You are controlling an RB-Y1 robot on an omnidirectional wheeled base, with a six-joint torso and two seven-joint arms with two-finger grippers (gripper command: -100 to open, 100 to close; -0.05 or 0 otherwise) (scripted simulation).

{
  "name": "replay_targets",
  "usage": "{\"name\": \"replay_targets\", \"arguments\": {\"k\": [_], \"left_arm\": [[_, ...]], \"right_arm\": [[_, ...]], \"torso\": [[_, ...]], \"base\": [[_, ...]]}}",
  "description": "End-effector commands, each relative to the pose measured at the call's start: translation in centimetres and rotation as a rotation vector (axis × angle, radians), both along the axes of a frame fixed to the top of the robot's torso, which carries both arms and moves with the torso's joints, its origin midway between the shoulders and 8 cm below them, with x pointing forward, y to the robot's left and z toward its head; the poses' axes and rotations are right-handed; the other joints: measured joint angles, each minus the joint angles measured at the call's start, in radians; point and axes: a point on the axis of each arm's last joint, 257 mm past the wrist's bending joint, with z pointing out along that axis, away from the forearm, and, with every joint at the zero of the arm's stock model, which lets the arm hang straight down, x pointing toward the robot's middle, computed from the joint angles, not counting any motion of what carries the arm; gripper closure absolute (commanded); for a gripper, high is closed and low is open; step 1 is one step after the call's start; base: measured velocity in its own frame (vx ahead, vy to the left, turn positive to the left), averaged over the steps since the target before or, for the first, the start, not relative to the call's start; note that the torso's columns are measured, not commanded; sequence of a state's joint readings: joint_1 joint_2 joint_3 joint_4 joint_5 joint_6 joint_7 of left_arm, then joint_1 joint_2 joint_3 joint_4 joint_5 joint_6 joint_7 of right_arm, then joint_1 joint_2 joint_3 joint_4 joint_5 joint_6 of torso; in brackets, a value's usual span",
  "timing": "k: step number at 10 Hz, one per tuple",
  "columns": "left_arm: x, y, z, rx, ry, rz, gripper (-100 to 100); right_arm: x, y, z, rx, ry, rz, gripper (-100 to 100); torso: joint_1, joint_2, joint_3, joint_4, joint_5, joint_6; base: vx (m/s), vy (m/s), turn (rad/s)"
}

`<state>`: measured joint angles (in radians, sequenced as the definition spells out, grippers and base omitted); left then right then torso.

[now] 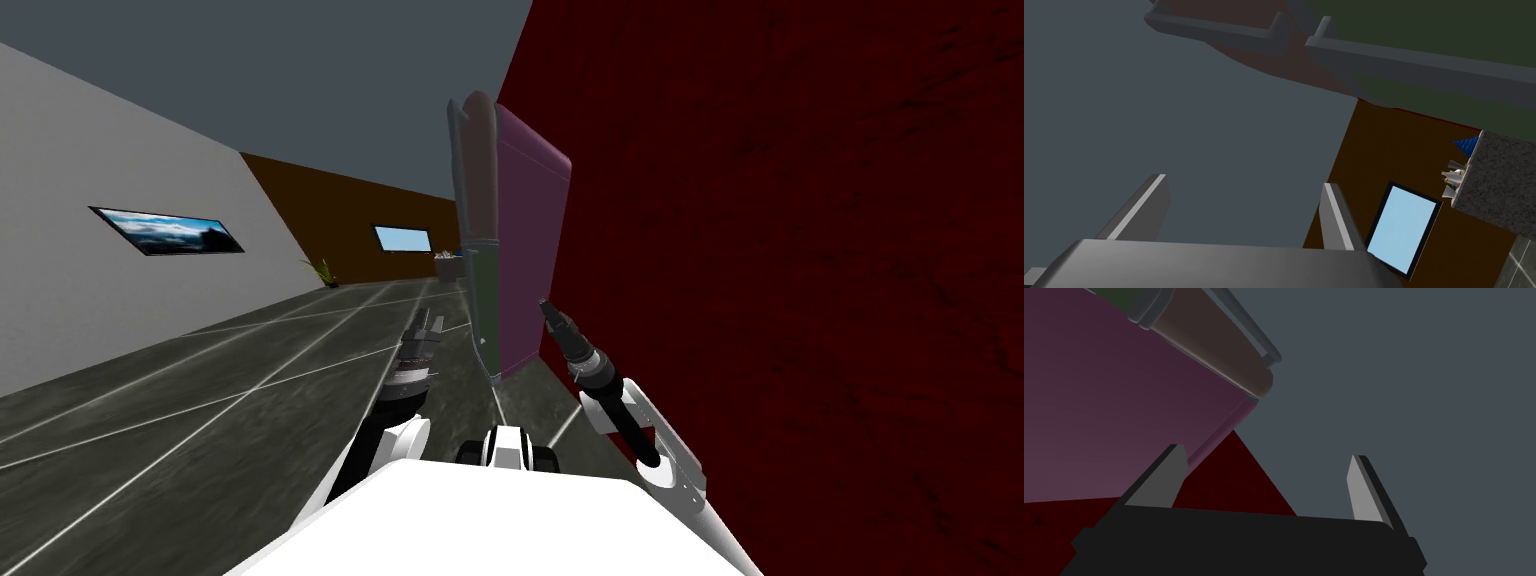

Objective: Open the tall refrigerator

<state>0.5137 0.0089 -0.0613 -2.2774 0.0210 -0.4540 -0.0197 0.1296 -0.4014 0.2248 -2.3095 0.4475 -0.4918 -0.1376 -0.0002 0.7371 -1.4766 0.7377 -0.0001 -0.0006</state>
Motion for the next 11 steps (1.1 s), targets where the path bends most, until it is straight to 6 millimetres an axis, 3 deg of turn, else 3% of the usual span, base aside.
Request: {"name": "replay_targets", "arguments": {"k": [1, 2, 6, 11], "left_arm": [[0.0, 0.0, 0.0, 0.000, 0.000, 0.000, 0], [0.0, 0.0, 0.0, 0.000, 0.000, 0.000, 0], [0.0, 0.0, 0.0, 0.000, 0.000, 0.000, 0], [0.0, 0.0, 0.0, 0.000, 0.000, 0.000, 0]], "right_arm": [[-0.3, 2.1, 0.1, -0.081, -0.048, 0.013, -100], [-0.6, 3.7, -0.2, -0.146, -0.080, 0.023, -100], [-1.2, 6.6, -0.8, -0.289, -0.175, 0.024, -100], [-1.8, 9.2, -0.9, -0.427, -0.306, 0.011, -100]], "torso": [[0.002, 0.000, 0.000, 0.000, 0.001, 0.001], [0.001, 0.001, 0.000, 0.000, 0.000, 0.000], [-0.001, 0.002, 0.001, 0.001, 0.000, 0.000], [0.002, 0.001, 0.001, 0.001, 0.001, 0.001]], "base": [[0.070, 0.092, -0.156], [0.090, 0.095, -0.306], [0.058, 0.088, -0.211], [0.059, 0.102, -0.205]]}}
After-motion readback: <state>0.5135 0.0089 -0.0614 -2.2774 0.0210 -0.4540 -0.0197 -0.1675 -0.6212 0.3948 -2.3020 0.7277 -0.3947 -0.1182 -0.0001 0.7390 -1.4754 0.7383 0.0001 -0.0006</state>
